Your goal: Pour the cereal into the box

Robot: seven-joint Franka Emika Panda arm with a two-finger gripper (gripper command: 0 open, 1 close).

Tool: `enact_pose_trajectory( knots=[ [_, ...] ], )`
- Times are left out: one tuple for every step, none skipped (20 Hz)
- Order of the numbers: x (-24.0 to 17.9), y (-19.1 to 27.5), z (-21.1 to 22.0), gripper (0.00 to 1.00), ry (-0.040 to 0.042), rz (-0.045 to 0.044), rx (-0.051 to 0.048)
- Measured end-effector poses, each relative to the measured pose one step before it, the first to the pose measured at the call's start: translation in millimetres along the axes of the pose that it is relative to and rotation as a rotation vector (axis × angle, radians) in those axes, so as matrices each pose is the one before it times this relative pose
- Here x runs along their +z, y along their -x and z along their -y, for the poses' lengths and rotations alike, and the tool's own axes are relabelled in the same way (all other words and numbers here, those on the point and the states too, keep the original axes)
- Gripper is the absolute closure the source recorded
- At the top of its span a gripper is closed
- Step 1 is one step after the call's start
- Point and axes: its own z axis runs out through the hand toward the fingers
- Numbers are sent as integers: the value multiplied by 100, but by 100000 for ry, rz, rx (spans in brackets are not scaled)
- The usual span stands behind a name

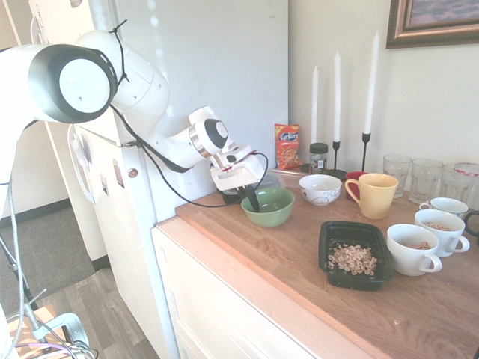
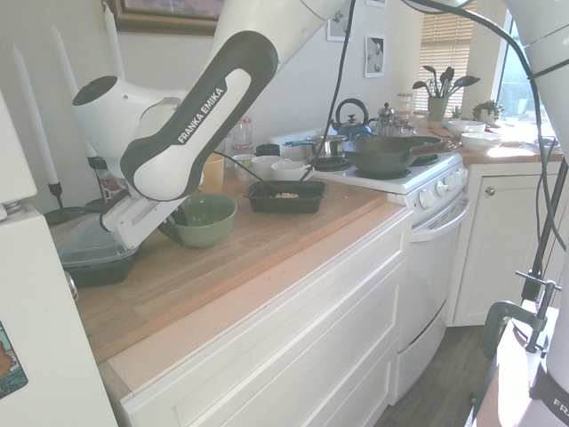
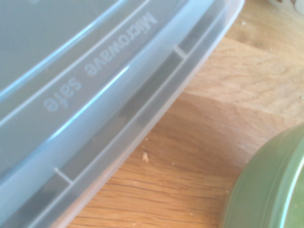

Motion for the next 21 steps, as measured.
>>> enact_pose_trajectory(
  knots=[
    [19, -30, -22, 0, -19, 300, 56],
    [-5, -31, -8, 0, -66, 320, 66],
    [-2, -21, -6, 0, -33, 200, -18],
    [-2, -39, -12, 0, -37, 222, 86],
    [1, -40, -15, 0, -14, 175, 84],
    [0, -25, -8, 0, -22, 119, 3],
    [-3, -17, -3, 0, -15, 59, 2],
    [-18, -68, -18, 0, 20, 5, 25],
    [-100, -139, -2, 0, -152, -105, 125],
    [-183, -147, -15, 0, -266, -103, 224],
    [-265, -248, -51, 0, -254, -136, 339],
    [-359, -334, -75, 0, -475, 87, 474],
    [-461, -385, -65, 0, -774, 674, 668],
    [-578, -492, -145, 0, -858, 1469, 812],
    [-777, -555, -250, 0, -731, 2351, 548],
    [-904, -569, -274, 0, -542, 2518, 306],
    [-1022, -551, -371, 0, -545, 2747, 671],
    [-1053, -495, -414, 0, -407, 3628, 747],
    [-1063, -428, -396, 0, -641, 4259, 643],
    [-1070, -446, -386, 0, -898, 3943, 709],
    [-893, -499, -403, 0, -682, 3428, 650]
  ],
)
